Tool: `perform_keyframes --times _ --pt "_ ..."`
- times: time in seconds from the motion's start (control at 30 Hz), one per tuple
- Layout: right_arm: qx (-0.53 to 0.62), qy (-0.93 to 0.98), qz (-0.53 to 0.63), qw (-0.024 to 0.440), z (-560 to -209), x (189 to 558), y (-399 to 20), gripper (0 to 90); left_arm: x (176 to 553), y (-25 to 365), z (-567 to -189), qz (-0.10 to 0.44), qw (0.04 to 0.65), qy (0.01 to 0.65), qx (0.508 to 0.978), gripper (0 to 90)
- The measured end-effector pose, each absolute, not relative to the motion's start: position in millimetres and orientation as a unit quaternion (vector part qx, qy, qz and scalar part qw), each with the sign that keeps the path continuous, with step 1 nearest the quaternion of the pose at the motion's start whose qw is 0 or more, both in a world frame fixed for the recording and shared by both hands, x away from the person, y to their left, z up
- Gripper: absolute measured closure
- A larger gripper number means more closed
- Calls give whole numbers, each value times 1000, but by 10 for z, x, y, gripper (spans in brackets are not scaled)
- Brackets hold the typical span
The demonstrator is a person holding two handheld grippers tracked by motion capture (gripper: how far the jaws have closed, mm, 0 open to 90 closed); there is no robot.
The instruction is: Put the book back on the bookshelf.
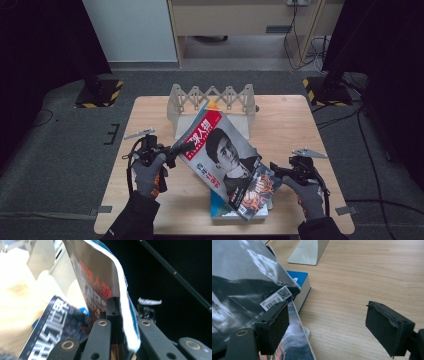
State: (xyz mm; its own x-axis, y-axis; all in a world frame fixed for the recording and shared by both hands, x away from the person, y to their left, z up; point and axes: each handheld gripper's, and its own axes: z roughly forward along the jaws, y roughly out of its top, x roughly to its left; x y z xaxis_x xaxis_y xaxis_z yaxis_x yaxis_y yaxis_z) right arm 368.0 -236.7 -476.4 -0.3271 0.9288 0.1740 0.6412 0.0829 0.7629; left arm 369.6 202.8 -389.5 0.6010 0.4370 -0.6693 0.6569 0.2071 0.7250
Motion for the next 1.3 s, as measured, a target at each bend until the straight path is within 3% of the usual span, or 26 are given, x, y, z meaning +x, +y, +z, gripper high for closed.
perform_keyframes --times 0.33,0.9,1.3 --pt "557 708 392 188 -4773 3696 -2429 196 3766 2030 -3402 -49 666 415 617 857" --pt "572 705 349 231 -4862 3777 -2776 190 3909 2370 -2994 22 673 441 593 856" --pt "574 715 325 232 -4942 3836 -2851 188 4056 2577 -2715 95 665 456 583 857"
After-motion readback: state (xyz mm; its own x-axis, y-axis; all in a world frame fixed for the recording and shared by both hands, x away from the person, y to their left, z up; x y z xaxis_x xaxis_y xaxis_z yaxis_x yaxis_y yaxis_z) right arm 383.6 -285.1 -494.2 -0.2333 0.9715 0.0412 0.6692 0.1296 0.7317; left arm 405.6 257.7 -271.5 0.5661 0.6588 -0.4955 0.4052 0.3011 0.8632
